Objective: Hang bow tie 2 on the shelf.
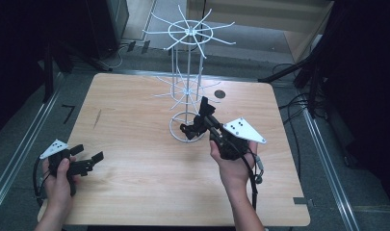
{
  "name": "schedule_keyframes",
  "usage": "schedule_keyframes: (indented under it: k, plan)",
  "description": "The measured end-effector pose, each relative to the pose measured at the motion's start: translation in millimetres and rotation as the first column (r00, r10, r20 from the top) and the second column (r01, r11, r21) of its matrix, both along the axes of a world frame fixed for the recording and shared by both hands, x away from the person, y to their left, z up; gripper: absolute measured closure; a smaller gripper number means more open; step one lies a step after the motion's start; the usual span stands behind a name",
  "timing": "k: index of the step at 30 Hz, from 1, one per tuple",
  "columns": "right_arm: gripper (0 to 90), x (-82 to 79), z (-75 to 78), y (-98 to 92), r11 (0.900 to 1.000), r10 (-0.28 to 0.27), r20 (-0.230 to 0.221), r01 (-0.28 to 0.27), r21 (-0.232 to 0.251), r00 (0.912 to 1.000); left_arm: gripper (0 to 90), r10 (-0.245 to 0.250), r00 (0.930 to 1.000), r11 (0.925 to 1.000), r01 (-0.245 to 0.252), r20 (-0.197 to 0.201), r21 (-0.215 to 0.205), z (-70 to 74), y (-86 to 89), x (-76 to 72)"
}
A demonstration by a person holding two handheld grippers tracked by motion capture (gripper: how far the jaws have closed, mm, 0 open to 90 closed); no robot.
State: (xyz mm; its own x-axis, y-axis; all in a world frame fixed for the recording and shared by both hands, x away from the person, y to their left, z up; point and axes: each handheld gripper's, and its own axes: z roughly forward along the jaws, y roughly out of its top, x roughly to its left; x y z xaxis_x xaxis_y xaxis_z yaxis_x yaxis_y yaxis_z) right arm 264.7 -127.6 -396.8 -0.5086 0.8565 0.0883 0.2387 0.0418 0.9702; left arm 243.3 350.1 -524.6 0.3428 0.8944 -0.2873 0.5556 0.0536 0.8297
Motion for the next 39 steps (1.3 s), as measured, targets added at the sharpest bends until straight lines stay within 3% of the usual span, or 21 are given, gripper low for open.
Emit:
schedule_keyframes:
  k: [8,33,39]
  plan:
    - [82.5,5.5,7.8,0.8,1.000,-0.008,-0.009,0.008,0.024,0.9999,0.0,0.000,1.0000,1.0000,0.000,0.000,0.001,0.0,0.0,0.0]
    - [82.6,11.5,27.3,13.9,1.000,-0.017,-0.002,0.017,0.025,0.9999,0.0,0.000,1.0000,1.0000,0.000,0.001,-0.004,-0.1,-0.2,0.1]
    - [82.6,14.4,30.0,12.4,0.998,-0.034,-0.022,0.035,0.048,0.9992,0.0,-0.001,1.0000,1.0000,0.001,0.002,-0.001,-0.1,-0.2,0.1]
